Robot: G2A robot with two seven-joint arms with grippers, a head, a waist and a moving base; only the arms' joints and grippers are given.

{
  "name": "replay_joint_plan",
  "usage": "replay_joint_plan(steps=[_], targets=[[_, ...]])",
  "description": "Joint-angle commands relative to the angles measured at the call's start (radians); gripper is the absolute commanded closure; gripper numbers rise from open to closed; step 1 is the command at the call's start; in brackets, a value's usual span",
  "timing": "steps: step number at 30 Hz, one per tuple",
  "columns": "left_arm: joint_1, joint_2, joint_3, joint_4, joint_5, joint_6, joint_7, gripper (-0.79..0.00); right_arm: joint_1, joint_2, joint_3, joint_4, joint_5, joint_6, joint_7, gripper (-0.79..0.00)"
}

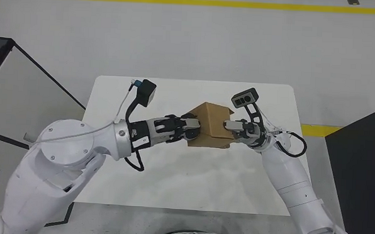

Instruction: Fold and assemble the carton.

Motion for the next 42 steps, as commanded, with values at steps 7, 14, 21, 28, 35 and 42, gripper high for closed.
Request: replay_joint_plan(steps=[7,14,21,28,35,42], targets=[[-0.002,-0.005,0.028,-0.014,0.019,0.004,0.046,0.000,0.000,0.000,0.000,0.000,0.000,0.000,0.000,0.000],[-0.010,-0.007,0.048,-0.014,0.037,0.006,0.047,0.000,0.000,0.000,0.000,0.000,0.000,0.000,0.000,0.000],[-0.016,-0.010,0.062,-0.011,0.045,0.012,0.055,0.000,0.000,0.000,0.000,0.000,0.000,0.000,0.000,0.000],[-0.020,-0.013,0.069,-0.005,0.038,0.014,0.057,0.000,0.000,0.000,0.000,0.000,0.000,0.000,0.000,0.000],[-0.016,-0.014,0.032,-0.004,-0.008,0.007,0.052,0.000,0.000,0.000,0.000,0.000,0.000,0.000,0.000,0.000],[0.014,-0.009,-0.024,-0.014,-0.040,0.000,0.037,0.000,0.000,0.000,0.000,0.000,0.000,0.000,0.000,0.000]])
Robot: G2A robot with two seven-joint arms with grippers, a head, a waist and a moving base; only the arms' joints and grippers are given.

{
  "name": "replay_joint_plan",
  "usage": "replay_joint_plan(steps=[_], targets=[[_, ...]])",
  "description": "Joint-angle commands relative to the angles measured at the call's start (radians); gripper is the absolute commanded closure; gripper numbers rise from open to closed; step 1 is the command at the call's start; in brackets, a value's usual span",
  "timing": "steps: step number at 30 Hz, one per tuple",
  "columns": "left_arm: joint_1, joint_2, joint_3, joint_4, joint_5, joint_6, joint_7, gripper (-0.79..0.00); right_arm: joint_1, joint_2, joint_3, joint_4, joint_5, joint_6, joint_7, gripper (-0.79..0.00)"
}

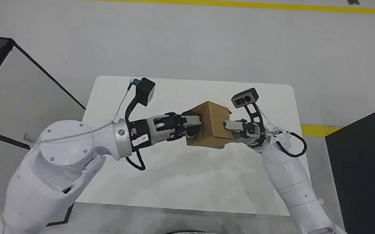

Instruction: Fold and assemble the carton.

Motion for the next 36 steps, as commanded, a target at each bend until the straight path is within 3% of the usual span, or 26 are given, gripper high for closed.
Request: replay_joint_plan(steps=[1,16,36], targets=[[0.009,0.001,-0.012,-0.001,-0.005,-0.005,-0.003,0.000,0.000,0.000,0.000,0.000,0.000,0.000,0.000,0.000],[0.056,0.003,-0.080,-0.001,-0.070,-0.037,-0.016,0.000,-0.009,0.000,-0.001,-0.023,-0.010,0.008,-0.036,0.000],[-0.004,-0.009,0.054,0.004,0.033,-0.012,0.044,0.000,-0.018,0.001,-0.002,-0.051,-0.040,0.024,-0.034,0.000]])
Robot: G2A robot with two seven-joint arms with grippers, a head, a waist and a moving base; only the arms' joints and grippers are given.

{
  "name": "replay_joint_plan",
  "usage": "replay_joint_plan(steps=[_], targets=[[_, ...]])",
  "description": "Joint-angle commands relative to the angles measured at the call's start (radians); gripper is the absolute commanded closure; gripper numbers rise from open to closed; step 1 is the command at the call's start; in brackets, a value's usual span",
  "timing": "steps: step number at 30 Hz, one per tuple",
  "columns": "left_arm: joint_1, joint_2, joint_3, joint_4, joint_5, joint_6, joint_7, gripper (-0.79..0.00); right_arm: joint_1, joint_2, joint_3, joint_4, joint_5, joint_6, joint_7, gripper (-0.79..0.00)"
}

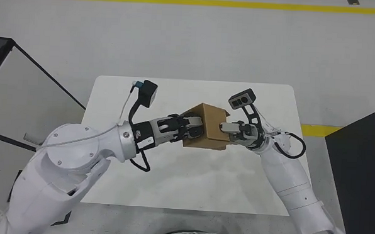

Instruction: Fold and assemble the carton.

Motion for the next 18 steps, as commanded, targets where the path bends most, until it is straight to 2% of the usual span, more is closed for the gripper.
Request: replay_joint_plan(steps=[1,6,18], targets=[[-0.006,-0.001,0.007,0.002,0.002,0.001,0.002,0.000,0.002,0.000,-0.001,0.000,-0.001,0.002,0.001,0.000],[-0.013,-0.004,-0.013,0.005,-0.025,0.002,0.009,0.000,0.007,-0.001,0.000,0.014,0.004,0.003,0.004,0.000],[0.027,0.001,-0.114,0.005,-0.098,-0.003,-0.010,0.000,0.015,0.001,0.012,0.032,0.021,0.008,0.034,0.000]])
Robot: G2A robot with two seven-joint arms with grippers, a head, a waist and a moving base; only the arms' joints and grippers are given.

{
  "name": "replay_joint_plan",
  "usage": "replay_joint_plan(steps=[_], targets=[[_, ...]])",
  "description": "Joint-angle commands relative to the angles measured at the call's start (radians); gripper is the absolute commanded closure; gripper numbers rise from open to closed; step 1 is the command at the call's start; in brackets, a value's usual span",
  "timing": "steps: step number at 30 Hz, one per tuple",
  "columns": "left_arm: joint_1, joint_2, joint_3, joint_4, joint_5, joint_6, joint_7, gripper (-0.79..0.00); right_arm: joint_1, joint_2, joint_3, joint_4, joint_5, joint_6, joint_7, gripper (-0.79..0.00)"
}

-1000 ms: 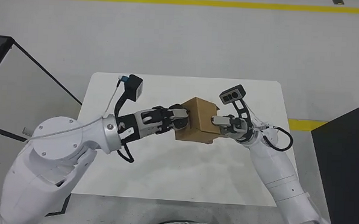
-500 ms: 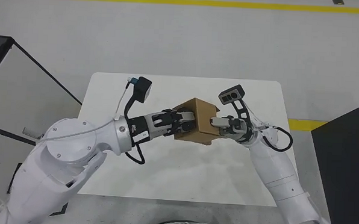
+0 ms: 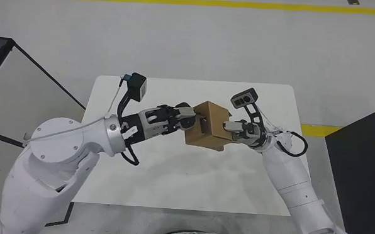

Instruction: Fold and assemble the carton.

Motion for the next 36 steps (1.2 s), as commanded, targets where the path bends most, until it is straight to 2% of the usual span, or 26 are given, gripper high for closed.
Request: replay_joint_plan(steps=[1,6,7,9,10,11,20,32,36], targets=[[0.005,0.000,-0.008,0.002,-0.008,-0.004,-0.005,0.000,0.000,0.001,0.000,-0.004,0.003,0.002,0.000,0.000],[0.015,0.001,-0.032,0.013,-0.026,-0.016,-0.014,0.000,-0.001,0.007,-0.006,-0.014,0.036,0.016,0.000,0.000],[0.016,0.001,-0.034,0.013,-0.027,-0.017,-0.015,-0.175,0.000,0.008,-0.008,-0.016,0.039,0.019,0.000,0.000],[0.020,0.001,-0.043,0.015,-0.032,-0.025,-0.016,-0.388,0.002,0.012,-0.012,-0.018,0.049,0.023,0.000,0.000],[0.022,0.001,-0.048,0.017,-0.035,-0.029,-0.016,-0.622,0.002,0.014,-0.013,-0.016,0.054,0.025,0.000,0.000],[0.027,0.002,-0.056,0.023,-0.035,-0.032,-0.010,-0.785,0.005,0.017,-0.014,-0.008,0.059,0.028,0.000,0.000],[0.068,0.002,-0.102,0.045,-0.034,-0.049,0.035,-0.785,0.006,0.019,-0.011,0.002,0.055,0.025,0.000,0.000],[0.139,0.009,-0.257,0.091,-0.141,-0.099,-0.069,-0.785,0.029,0.027,-0.051,0.010,0.157,0.095,0.000,0.000],[0.145,0.010,-0.266,0.093,-0.142,-0.102,-0.077,-0.785,0.049,0.034,-0.077,0.019,0.187,0.109,0.000,0.000]])
